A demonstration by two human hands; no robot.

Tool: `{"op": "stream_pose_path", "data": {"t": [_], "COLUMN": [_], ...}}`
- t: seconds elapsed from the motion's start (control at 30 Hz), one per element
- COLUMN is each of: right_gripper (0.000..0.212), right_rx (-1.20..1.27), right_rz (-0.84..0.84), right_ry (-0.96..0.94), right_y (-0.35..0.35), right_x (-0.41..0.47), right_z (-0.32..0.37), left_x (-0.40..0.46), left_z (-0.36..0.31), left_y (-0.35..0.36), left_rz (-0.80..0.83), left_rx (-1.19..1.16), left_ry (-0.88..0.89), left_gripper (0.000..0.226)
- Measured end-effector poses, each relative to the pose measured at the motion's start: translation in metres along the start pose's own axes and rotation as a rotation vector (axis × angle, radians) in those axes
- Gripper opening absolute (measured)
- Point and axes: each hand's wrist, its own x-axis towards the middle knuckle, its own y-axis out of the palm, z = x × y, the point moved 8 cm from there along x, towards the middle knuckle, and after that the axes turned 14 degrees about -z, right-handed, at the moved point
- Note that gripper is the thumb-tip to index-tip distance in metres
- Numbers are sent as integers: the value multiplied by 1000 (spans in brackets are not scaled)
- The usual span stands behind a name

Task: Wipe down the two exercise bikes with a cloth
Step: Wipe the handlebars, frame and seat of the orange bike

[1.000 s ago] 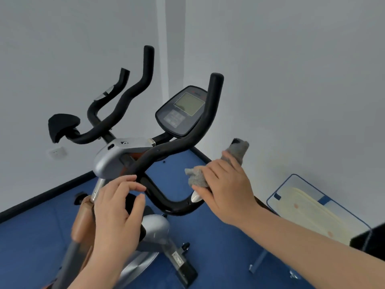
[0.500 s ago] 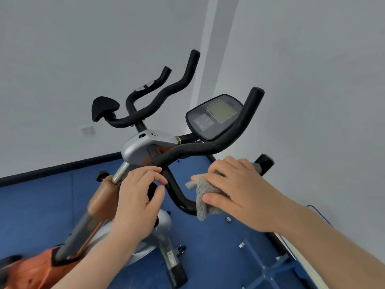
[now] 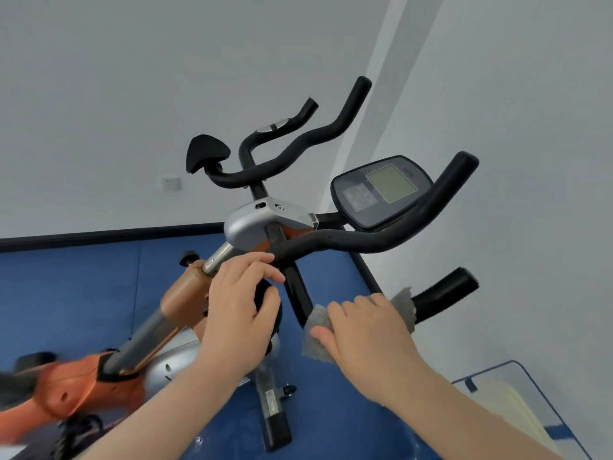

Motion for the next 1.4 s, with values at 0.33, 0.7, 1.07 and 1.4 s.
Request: {"op": "stream_pose_path", "data": {"t": [0.33,0.7,1.07,1.4], "right_gripper": [28,37,40,38], "right_rx": [181,335,96,56], "right_rz": [110,203,-391,-543], "right_ry": [93,265,-157,-10], "right_y": [25,54,-7,1], "right_x": [23,74,-19,-46], "right_z": [12,14,5,-31], "left_x": [-1,-4,-1,-3], "left_z": [25,28,25,-23], "left_y": [-3,-1,-4,0], "left_rz": [-62,-75,-13,97], "left_rx": [11,-71,-77,-13], "left_ry": [-314,-320,-287,69], "left_gripper": [34,28,31,21]}}
